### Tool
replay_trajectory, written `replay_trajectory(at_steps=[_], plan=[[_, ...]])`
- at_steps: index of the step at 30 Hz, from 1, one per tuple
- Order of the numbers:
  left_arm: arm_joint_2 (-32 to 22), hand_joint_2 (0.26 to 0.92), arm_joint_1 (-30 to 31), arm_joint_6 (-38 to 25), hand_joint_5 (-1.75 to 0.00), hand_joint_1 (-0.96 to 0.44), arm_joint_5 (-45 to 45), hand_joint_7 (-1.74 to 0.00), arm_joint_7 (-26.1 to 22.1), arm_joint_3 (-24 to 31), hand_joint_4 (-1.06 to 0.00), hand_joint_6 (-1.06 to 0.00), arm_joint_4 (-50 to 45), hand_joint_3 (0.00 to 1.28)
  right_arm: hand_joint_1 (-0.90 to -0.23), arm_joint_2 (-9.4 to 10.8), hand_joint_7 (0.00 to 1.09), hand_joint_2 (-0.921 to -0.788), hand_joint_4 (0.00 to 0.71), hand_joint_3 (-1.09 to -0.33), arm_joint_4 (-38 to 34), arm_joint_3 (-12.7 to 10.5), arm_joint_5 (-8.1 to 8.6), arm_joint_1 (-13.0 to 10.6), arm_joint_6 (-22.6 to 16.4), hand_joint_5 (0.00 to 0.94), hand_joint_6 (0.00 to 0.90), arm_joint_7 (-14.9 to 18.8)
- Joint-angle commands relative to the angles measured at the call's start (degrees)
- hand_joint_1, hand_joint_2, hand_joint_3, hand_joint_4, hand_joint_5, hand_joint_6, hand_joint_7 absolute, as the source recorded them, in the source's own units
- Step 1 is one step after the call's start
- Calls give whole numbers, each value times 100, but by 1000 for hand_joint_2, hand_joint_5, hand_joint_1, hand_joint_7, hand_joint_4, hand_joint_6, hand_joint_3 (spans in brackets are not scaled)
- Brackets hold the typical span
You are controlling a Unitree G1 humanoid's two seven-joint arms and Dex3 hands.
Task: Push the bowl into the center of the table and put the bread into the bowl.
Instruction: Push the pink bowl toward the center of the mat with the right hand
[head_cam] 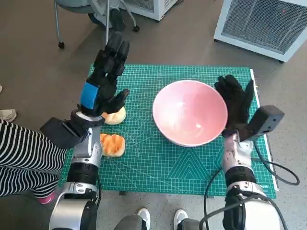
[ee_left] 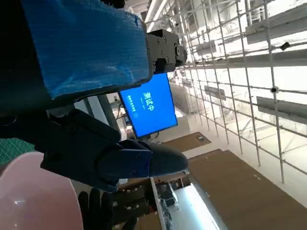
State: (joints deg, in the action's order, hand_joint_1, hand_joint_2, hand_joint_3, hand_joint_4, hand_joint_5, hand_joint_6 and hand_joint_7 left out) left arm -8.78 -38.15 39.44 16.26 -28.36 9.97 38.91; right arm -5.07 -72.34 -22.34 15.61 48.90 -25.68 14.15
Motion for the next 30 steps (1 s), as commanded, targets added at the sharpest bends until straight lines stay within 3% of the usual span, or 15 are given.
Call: replay_trajectory(at_steps=[1, 8, 16, 22, 30], plan=[[-25, 921, 12, 35, 1, -708, -47, -165, 38, 13, 1, -7, -34, 386, -647, 162, 243, -921, 82, -851, -120, -66, 57, 57, 166, 0, 29, 19], [-8, 921, 10, 7, 1, -710, -72, -163, 61, 0, 1, -9, -44, 387, -631, 300, 233, -921, 76, -864, -133, -76, 36, 181, 245, 0, 38, -28], [30, 921, 12, -36, -1, -712, -72, -161, 82, -31, -2, -9, -71, 389, -630, 320, 218, -921, 74, -854, -151, 44, -118, 244, 265, 1, 45, -48], [50, 921, 28, -70, -2, -714, -75, -159, 86, -61, -5, -11, -129, 389, -622, 215, 205, -921, 74, -856, -136, 244, -316, 231, 184, 1, 46, -74], [51, 921, 20, -62, -1, -715, -43, -157, 39, -60, -4, -10, -92, 389, -637, -69, 193, -921, 66, -853, 5, 388, -542, 205, -23, 1, 44, -84]])
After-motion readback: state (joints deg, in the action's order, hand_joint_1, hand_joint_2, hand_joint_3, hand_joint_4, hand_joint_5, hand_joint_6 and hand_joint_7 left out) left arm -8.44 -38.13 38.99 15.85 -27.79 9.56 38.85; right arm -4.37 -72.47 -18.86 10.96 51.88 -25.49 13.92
